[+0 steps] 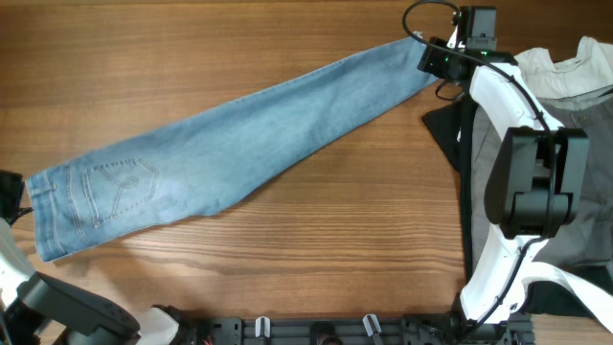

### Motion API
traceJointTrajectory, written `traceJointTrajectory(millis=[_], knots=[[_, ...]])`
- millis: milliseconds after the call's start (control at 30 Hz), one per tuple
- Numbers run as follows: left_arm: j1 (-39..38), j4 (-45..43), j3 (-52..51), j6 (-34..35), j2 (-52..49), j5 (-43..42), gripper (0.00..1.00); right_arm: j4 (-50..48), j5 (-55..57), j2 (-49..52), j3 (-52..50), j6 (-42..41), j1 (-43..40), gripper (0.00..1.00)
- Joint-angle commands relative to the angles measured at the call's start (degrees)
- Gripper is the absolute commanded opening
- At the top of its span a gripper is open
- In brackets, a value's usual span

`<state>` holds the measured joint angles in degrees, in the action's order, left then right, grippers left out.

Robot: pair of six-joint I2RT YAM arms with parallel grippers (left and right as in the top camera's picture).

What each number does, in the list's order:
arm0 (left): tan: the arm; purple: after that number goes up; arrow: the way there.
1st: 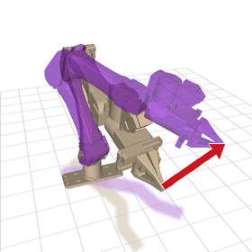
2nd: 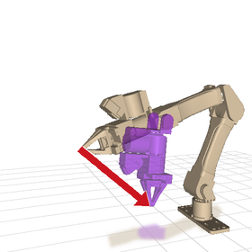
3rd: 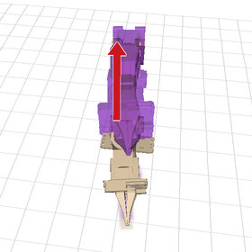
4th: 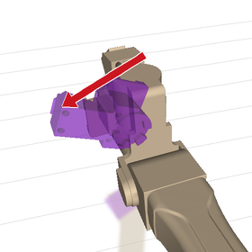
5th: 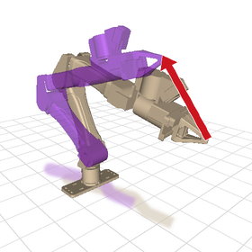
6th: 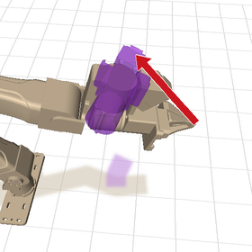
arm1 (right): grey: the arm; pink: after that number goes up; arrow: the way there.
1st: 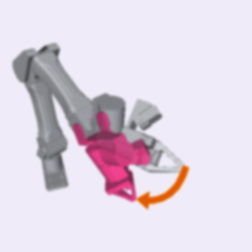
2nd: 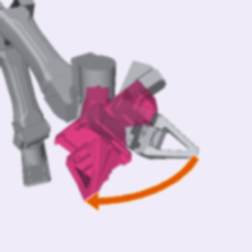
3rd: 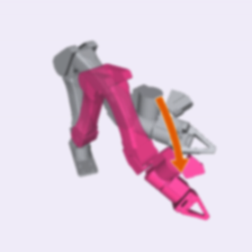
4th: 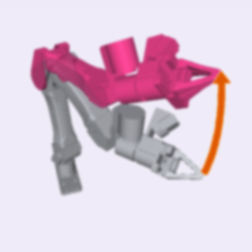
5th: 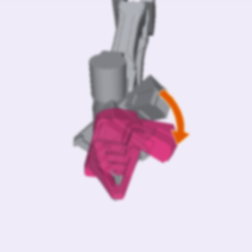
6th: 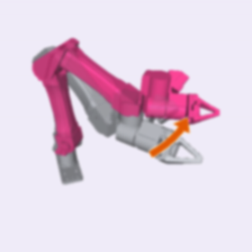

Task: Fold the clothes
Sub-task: 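Lower the stacked hems at the top right and hold them, then move the left gripper to the waistband end of the jeans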

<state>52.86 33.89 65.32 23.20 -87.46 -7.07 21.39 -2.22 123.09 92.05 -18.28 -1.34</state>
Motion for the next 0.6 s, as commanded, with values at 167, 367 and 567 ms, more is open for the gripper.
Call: traceJointTrajectory(millis=[167,367,567], knots=[[-0.1,3.1,1.3,-3.7,-0.3,2.0,0.46,2.4,0.0,0.2,0.8,0.3,-0.1,0.70],[-0.2,9.3,0.8,-3.7,-1.6,1.7,0.29,5.2,-8.0,0.2,0.8,3.0,-0.1,0.68],[-3.4,8.4,-5.8,-3.7,-5.3,-8.8,0.04,9.3,-31.0,0.2,0.8,7.6,0.3,0.21]])
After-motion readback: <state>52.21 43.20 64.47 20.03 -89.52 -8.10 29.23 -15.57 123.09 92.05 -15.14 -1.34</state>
